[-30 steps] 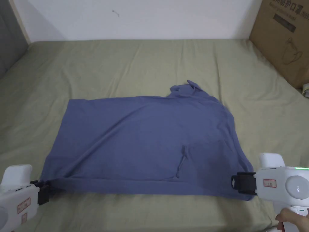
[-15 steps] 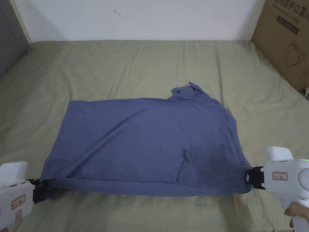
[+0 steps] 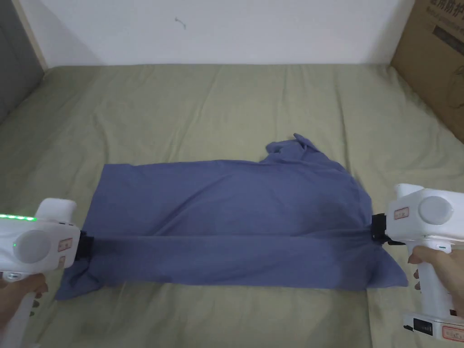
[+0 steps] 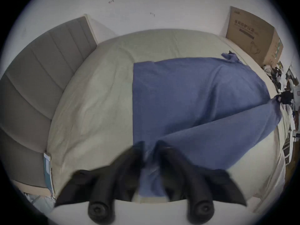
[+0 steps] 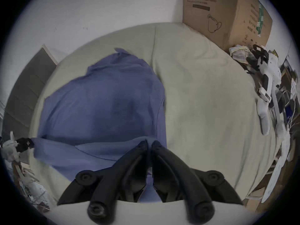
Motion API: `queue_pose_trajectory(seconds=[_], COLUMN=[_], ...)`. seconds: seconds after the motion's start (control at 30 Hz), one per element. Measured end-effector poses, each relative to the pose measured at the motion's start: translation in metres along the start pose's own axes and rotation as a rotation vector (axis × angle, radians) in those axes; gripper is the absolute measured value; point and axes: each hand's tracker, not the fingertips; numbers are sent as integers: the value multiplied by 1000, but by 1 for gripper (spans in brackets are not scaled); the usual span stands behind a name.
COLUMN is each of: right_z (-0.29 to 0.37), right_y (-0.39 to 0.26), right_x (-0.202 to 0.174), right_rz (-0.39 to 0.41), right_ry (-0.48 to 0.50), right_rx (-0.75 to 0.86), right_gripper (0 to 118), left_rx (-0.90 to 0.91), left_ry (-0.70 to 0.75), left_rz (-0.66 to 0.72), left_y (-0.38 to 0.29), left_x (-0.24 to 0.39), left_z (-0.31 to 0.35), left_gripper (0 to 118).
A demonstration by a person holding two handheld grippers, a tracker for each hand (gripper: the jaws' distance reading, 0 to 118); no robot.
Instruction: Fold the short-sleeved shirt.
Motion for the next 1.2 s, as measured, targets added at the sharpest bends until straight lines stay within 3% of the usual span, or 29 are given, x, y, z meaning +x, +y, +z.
queue_pose_trajectory(seconds=[0.03, 0.07, 0.13, 0.33, 0.43, 0.47, 0.5, 0.53, 0.57, 0.6, 0.67, 0.73, 0.8, 0.83, 0.87, 0.93, 0.97, 1.0, 1.07, 1.13, 1.17, 1.2], right_z=[-4, -7, -6, 29, 52, 57, 62, 65, 65, 67, 62, 53, 51, 40, 40, 40, 38, 38, 38, 37, 37, 37], right_y=[-1, -1, -4, -9, -15, -19, -25, -32, -37, -45, -54, -65, -71, -75, -76, -77, -80, -80, -82, -87, -88, -89], right_x=[-3, -4, -7, -16, -23, -26, -30, -33, -37, -40, -46, -49, -50, -43, -42, -41, -38, -36, -32, -28, -26, -23], right_rz=[0, 1, 10, 77, 78, 76, 83, 92, 102, 105, 147, 137, 119, 96, 85, 68, 65, 61, 54, 46, 43, 40], right_ry=[1, 7, -9, 1, 68, 94, 122, 133, 130, 128, 169, 154, 154, 166, 174, 178, 179, 177, 177, 174, 170, 162], right_rx=[-2, -5, -9, 84, 138, 143, 152, 159, 160, 167, 110, 94, 77, 71, 65, 66, 63, 59, 56, 49, 46, 44], right_gripper=[10, 22, 55, 59, 58, 58, 54, 37, 12, 0, 0, 0, 0, 0, 0, 0, 0, 0, 0, 0, 0, 0], left_rx=[-26, -33, -28, 64, 114, 128, 138, 128, 122, 112, 89, 64, 78, 82, 87, 67, 41, 14, 1, -78, -80, -29], left_ry=[24, 28, -4, -33, -131, -154, -167, -153, -145, -125, -109, -193, -162, -139, -126, -113, -108, -104, -125, -125, -21, -62], left_rz=[19, 29, 70, 145, 209, 227, 242, 241, 234, 217, 214, 319, 349, 338, 344, 359, 373, 382, 402, 394, 338, 325], left_y=[-2, -4, -11, -22, -30, -35, -42, -48, -55, -64, -78, -88, -89, -88, -86, -80, -79, -78, -78, -83, -85, -84], left_x=[-2, -3, -10, -25, -29, -28, -26, -23, -20, -16, -11, -15, -15, -16, -18, -21, -22, -23, -21, -17, -13, -11], left_z=[-6, -9, -6, 37, 65, 70, 75, 76, 77, 76, 70, 61, 55, 51, 48, 33, 25, 16, 2, -17, -18, -13], left_gripper=[72, 88, 93, 92, 81, 71, 50, 17, 3, 2, 0, 0, 0, 10, 30, 86, 102, 106, 98, 75, 70, 64])
